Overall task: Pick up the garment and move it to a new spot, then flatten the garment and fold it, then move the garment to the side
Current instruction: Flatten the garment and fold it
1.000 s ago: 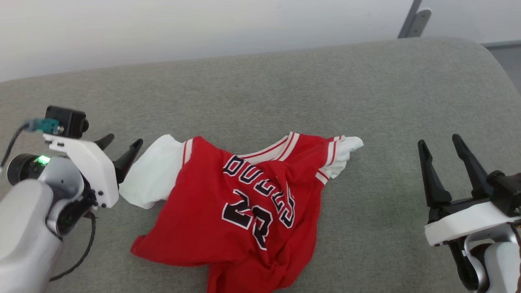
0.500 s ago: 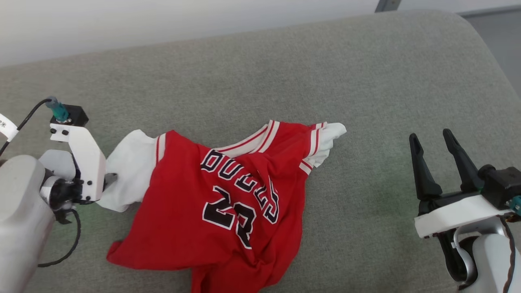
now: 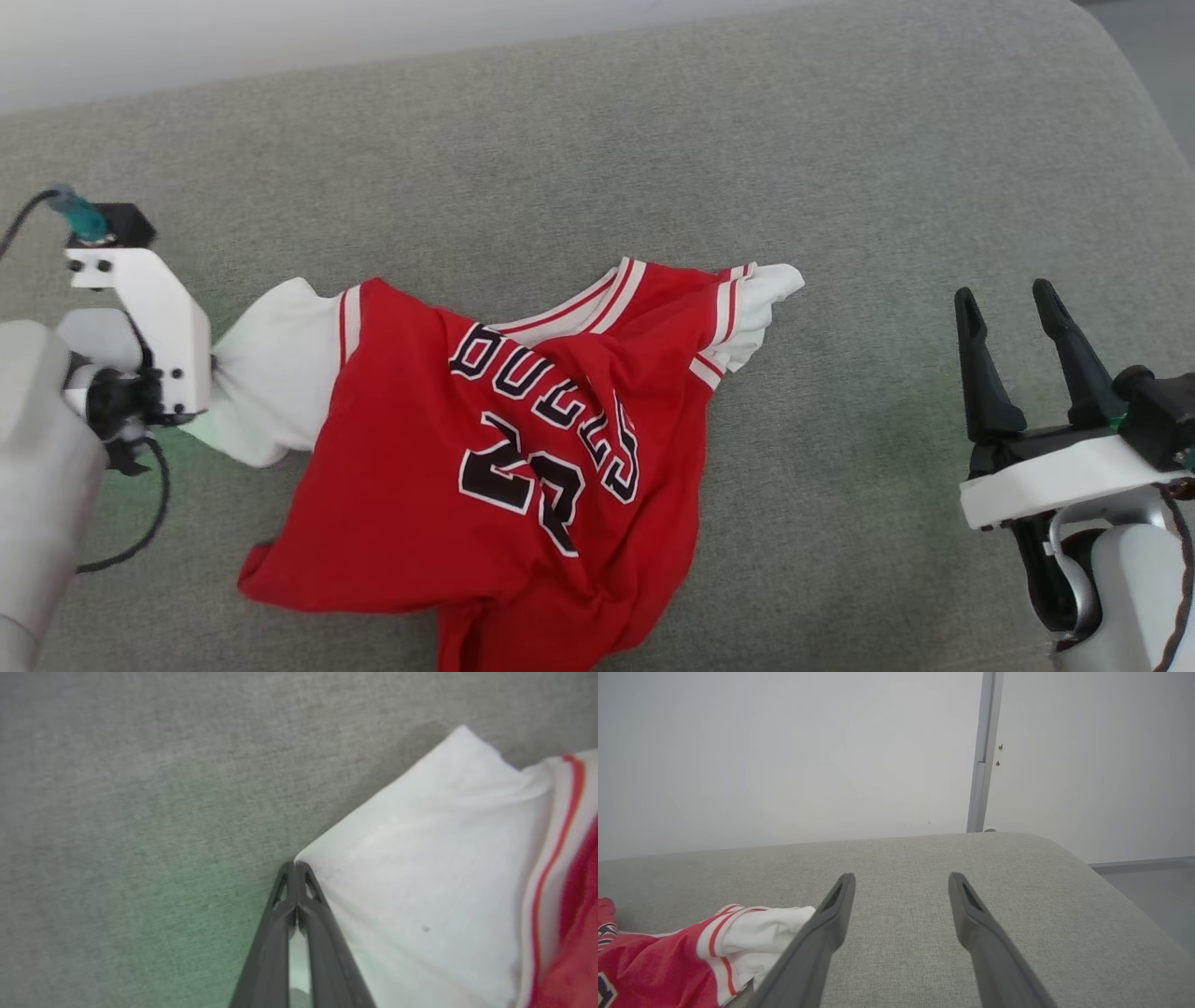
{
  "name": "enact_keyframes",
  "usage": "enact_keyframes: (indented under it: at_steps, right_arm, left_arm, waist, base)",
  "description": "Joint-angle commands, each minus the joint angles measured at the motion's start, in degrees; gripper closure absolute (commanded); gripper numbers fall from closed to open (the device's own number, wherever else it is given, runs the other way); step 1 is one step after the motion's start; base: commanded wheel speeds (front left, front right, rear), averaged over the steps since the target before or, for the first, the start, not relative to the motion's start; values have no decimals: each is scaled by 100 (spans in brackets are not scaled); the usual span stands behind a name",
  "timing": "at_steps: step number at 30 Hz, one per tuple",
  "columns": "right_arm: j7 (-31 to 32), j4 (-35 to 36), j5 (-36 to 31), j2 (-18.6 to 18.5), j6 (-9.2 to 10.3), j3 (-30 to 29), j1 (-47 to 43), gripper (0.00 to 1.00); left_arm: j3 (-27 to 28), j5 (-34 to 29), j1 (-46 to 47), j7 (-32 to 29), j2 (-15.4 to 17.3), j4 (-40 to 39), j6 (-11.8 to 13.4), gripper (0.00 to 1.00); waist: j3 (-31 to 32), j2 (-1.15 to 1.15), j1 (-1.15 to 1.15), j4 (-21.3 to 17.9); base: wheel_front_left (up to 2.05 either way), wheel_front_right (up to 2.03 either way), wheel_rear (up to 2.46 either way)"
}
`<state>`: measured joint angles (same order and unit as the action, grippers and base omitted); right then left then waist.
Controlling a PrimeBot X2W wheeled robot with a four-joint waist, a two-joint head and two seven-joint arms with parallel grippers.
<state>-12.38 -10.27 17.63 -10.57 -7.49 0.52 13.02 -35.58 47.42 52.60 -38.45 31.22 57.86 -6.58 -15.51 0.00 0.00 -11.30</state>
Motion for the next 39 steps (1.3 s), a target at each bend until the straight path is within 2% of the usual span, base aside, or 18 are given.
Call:
enact_keyframes:
  at_steps: [1, 5, 12, 15, 19, 20, 22, 23, 34, 39]
  right_arm:
    - [-18, -7, -21, 10, 0, -20, 29, 0]
    - [22, 24, -46, 29, 0, -97, 18, 0]
    - [109, 81, -86, 38, 1, -173, -24, 0]
    - [137, 99, -65, 36, 1, -191, -47, 0]
    - [193, 125, -58, 46, 1, -180, -34, 0]
    - [209, 132, -57, 47, 1, -181, -30, 0]
    - [227, 146, -64, 56, 1, -174, -14, 0]
    - [235, 153, -66, 54, 1, -172, -9, 0]
    - [282, 182, -41, 30, 1, -161, -161, 0]
    - [312, 222, -43, 22, 1, -153, -224, 0]
  left_arm:
    - [-15, -22, -74, 52, 116, 162, 27, 100]
    - [98, -46, 209, 319, 308, 275, 66, 100]
    - [63, -128, 237, 292, 695, 578, 157, 100]
    - [61, -37, 76, 96, 674, 689, 145, 100]
    - [33, 28, -77, 134, 634, 667, 90, 100]
    - [25, 32, -111, 139, 609, 661, 81, 82]
    - [34, 77, -163, 97, 569, 669, 72, 16]
    - [31, 94, -180, 53, 557, 680, 73, 0]
    - [-72, -33, 149, -379, 764, 328, 251, 0]
    - [-129, -92, 374, -573, 832, -348, 363, 0]
  waist:
    - [4, 0, 0, 60]
    - [21, 0, 0, 207]
    - [35, 0, 0, 384]
    - [36, 0, 0, 444]
    - [18, 0, 0, 505]
    - [15, 0, 0, 517]
    - [13, 0, 0, 533]
    - [13, 0, 0, 539]
    - [148, 0, 0, 556]
    - [200, 0, 0, 517]
  base:
    - [0, 0, 0]
    - [0, 0, 0]
    - [0, 0, 0]
    - [0, 0, 0]
    - [0, 0, 0]
    - [0, 0, 0]
    - [0, 0, 0]
    - [0, 0, 0]
    - [0, 0, 0]
    - [0, 0, 0]
